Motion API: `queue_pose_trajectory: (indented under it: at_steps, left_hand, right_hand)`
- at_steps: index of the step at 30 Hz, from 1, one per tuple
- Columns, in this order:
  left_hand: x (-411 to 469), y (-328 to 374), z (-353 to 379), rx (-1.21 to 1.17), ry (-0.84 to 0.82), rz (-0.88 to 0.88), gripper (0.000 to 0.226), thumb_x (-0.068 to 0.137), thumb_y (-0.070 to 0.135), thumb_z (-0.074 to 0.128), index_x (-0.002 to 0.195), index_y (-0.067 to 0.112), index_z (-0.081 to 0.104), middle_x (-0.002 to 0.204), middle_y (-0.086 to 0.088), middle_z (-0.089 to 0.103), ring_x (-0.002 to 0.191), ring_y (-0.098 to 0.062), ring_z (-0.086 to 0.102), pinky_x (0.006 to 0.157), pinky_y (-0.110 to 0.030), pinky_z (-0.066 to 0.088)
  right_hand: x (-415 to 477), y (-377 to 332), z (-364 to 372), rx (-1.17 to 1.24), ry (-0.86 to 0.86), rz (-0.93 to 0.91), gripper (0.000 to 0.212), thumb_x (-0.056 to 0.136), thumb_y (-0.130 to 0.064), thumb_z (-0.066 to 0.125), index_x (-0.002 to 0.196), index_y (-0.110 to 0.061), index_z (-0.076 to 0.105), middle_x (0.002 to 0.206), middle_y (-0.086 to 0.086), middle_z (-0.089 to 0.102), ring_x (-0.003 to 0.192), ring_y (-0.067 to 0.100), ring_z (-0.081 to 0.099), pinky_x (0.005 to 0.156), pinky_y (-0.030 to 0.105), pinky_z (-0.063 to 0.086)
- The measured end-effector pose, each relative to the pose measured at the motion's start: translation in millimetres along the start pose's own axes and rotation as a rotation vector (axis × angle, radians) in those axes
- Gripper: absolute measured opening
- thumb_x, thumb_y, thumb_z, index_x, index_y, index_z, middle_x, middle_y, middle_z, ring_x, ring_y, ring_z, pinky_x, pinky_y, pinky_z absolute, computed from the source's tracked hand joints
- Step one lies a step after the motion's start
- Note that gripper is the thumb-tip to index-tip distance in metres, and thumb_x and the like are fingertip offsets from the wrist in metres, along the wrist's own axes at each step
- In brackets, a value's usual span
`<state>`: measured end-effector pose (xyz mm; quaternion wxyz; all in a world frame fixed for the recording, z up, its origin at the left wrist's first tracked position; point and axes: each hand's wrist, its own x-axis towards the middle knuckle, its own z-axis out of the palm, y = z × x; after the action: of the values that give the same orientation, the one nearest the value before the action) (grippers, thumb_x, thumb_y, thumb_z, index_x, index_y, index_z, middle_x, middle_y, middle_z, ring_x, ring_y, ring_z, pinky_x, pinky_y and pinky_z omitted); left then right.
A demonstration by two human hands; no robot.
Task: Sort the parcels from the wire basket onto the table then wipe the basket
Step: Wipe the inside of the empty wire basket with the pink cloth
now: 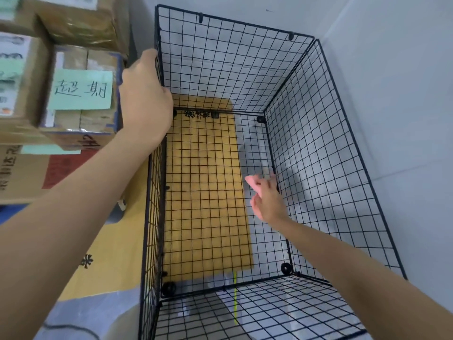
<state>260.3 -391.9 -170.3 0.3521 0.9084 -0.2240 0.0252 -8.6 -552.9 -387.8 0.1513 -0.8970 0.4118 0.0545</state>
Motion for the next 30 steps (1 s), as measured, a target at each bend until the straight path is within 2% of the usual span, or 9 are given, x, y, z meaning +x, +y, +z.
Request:
queue_pose_trajectory:
  at_steps: [3, 8, 11, 14, 17, 21, 25, 27, 30]
  left_hand:
    - [0.2, 0.9, -0.7, 0.016, 0.011, -0.008, 0.054, 0.093, -0.003, 0.047, 0.144, 0.015, 0.043, 0.128, -0.015, 0.058, 0.116, -0.032, 0.053, 0.092, -0.035, 0.042]
    - [-0.6, 0.0, -0.2, 0.024, 0.019, -0.003, 0.052, 0.094, -0.002, 0.048, 0.143, 0.015, 0.044, 0.127, -0.014, 0.058, 0.114, -0.031, 0.054, 0.087, -0.033, 0.043]
    - [0.3, -0.8, 0.7, 0.027, 0.022, 0.005, 0.05, 0.094, -0.002, 0.049, 0.142, 0.013, 0.044, 0.126, -0.014, 0.058, 0.112, -0.031, 0.056, 0.081, -0.029, 0.041]
    - [-0.4, -1.1, -0.1, 0.01, 0.016, 0.003, 0.05, 0.093, -0.002, 0.049, 0.141, 0.012, 0.045, 0.126, -0.015, 0.058, 0.113, -0.032, 0.055, 0.086, -0.033, 0.044]
    - [-0.4, -0.7, -0.2, 0.006, 0.018, 0.003, 0.05, 0.093, -0.003, 0.048, 0.141, 0.012, 0.045, 0.125, -0.014, 0.059, 0.114, -0.031, 0.055, 0.087, -0.033, 0.044]
    - [0.1, 1.3, -0.6, 0.001, 0.018, -0.009, 0.05, 0.093, -0.004, 0.048, 0.14, 0.012, 0.045, 0.126, -0.014, 0.059, 0.115, -0.031, 0.055, 0.088, -0.031, 0.043]
    - [-1.4, 1.7, -1.3, 0.007, 0.026, 0.0, 0.05, 0.093, -0.004, 0.049, 0.141, 0.011, 0.045, 0.125, -0.015, 0.059, 0.113, -0.032, 0.057, 0.083, -0.029, 0.042]
    - [-1.6, 2.0, -0.4, 0.011, 0.025, -0.013, 0.05, 0.094, -0.005, 0.049, 0.141, 0.011, 0.045, 0.124, -0.015, 0.059, 0.112, -0.031, 0.057, 0.079, -0.028, 0.04]
    - [-0.8, 2.1, 0.8, 0.009, 0.026, -0.037, 0.051, 0.095, -0.006, 0.048, 0.142, 0.012, 0.044, 0.124, -0.014, 0.058, 0.112, -0.031, 0.057, 0.082, -0.029, 0.042]
  right_hand:
    - [-15.7, -44.3, 14.7, 0.176, -0.043, -0.162, 0.045, 0.092, -0.014, 0.057, 0.136, -0.016, 0.046, 0.135, 0.009, 0.048, 0.118, 0.027, 0.055, 0.095, 0.038, 0.054]
    - [-48.3, -142.9, 48.3, 0.189, -0.037, -0.544, 0.052, 0.087, -0.02, 0.056, 0.137, -0.02, 0.039, 0.13, 0.011, 0.047, 0.122, 0.025, 0.049, 0.102, 0.037, 0.049]
    - [-68.2, -179.6, 61.8, 0.259, -0.123, -0.503, 0.05, 0.091, -0.018, 0.06, 0.137, -0.02, 0.041, 0.141, 0.013, 0.037, 0.128, 0.031, 0.045, 0.109, 0.034, 0.038]
    - [-68.7, -169.9, 67.8, 0.259, -0.174, -0.564, 0.046, 0.092, -0.018, 0.058, 0.135, -0.017, 0.043, 0.139, 0.016, 0.035, 0.117, 0.028, 0.052, 0.091, 0.036, 0.056]
    - [-49.0, -133.5, 53.3, 0.16, -0.208, -0.683, 0.04, 0.092, -0.02, 0.053, 0.132, -0.016, 0.046, 0.142, 0.013, 0.034, 0.104, 0.017, 0.055, 0.071, 0.02, 0.056]
    - [-29.0, -62.9, 26.1, 0.061, -0.115, -0.534, 0.039, 0.09, -0.018, 0.053, 0.129, -0.016, 0.053, 0.148, 0.006, 0.033, 0.085, 0.011, 0.059, 0.06, 0.008, 0.043]
    - [-26.0, -2.5, 11.0, -0.014, -0.068, -0.202, 0.04, 0.089, -0.014, 0.053, 0.129, -0.019, 0.052, 0.148, 0.002, 0.029, 0.093, 0.017, 0.062, 0.068, 0.023, 0.058]
    - [-31.1, 5.1, 1.0, 0.043, -0.041, -0.017, 0.036, 0.091, -0.012, 0.052, 0.126, -0.021, 0.052, 0.144, -0.002, 0.028, 0.096, 0.023, 0.064, 0.065, 0.026, 0.06]
    - [-41.8, 3.0, -3.4, 0.116, -0.025, 0.157, 0.026, 0.097, -0.006, 0.051, 0.122, -0.014, 0.052, 0.136, -0.007, 0.03, 0.095, 0.015, 0.059, 0.065, 0.009, 0.05]
